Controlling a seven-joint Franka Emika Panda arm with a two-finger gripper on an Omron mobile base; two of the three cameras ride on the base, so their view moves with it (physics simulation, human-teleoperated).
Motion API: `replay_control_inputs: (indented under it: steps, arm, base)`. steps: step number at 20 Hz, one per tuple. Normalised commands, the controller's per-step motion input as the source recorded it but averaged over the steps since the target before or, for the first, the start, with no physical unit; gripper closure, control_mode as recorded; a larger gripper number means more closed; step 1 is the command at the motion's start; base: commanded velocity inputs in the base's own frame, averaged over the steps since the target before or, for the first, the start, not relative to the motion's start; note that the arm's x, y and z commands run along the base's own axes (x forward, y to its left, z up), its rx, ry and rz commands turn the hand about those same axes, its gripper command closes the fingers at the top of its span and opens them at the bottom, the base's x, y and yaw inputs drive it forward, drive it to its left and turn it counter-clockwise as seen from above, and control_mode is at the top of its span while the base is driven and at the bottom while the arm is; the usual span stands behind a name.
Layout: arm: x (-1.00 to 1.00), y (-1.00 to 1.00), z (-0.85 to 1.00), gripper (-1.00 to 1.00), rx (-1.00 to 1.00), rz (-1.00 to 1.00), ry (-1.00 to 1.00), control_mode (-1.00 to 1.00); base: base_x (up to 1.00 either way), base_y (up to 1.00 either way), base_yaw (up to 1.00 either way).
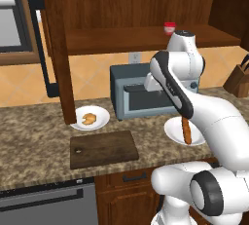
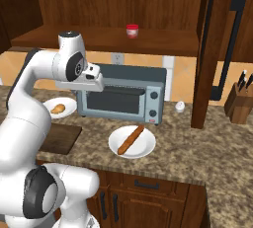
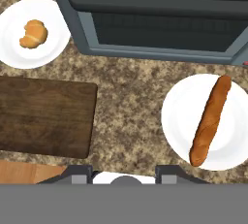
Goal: From the different types of pastries on the counter, select a croissant and place it on the cutting board. Then retrieve a jar of jam from the cabinet and place it alongside the croissant on the cutting board.
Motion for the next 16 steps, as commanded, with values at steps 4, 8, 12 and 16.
replay_control_inputs:
  steps: [4, 8, 12, 16]
  arm:
    - [0.0, 0.0, 0.0, -1.0, 0.0, 0.0, 0.0, -1.0]
    - [-0.33, 0.38, -0.32, -1.0, 0.0, 0.0, 0.04, -1.0]
    - [-0.04, 0.55, -0.41, -1.0, 0.04, 0.01, 0.24, -1.0]
    - [-0.07, 0.94, -0.46, -1.0, 0.06, 0.0, 0.08, -1.0]
  base:
    - [0.0, 0.0, 0.0]
    - [0.0, 0.0, 0.0]
    - [0.0, 0.0, 0.0]
    - [0.0, 0.0, 0.0]
